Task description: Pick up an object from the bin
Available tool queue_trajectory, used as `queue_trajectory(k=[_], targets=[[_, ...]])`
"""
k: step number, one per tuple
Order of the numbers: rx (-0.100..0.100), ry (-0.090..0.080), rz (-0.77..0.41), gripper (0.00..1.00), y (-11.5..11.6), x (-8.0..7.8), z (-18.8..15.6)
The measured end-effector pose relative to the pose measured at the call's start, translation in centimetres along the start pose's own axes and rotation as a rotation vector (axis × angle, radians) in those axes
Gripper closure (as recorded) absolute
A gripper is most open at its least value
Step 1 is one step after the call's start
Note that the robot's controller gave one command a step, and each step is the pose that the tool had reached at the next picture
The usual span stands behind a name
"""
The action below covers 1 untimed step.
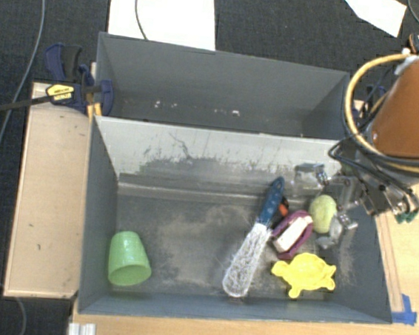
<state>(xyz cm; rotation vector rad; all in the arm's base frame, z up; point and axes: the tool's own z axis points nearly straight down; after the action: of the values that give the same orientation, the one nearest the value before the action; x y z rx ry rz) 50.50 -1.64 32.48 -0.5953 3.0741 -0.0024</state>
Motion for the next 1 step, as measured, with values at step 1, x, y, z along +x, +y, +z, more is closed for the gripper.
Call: queue_trajectory(k=[1], targets=[[-0.004, 0.009, -0.016, 0.00, 3.80, 1.18, 3.86]])
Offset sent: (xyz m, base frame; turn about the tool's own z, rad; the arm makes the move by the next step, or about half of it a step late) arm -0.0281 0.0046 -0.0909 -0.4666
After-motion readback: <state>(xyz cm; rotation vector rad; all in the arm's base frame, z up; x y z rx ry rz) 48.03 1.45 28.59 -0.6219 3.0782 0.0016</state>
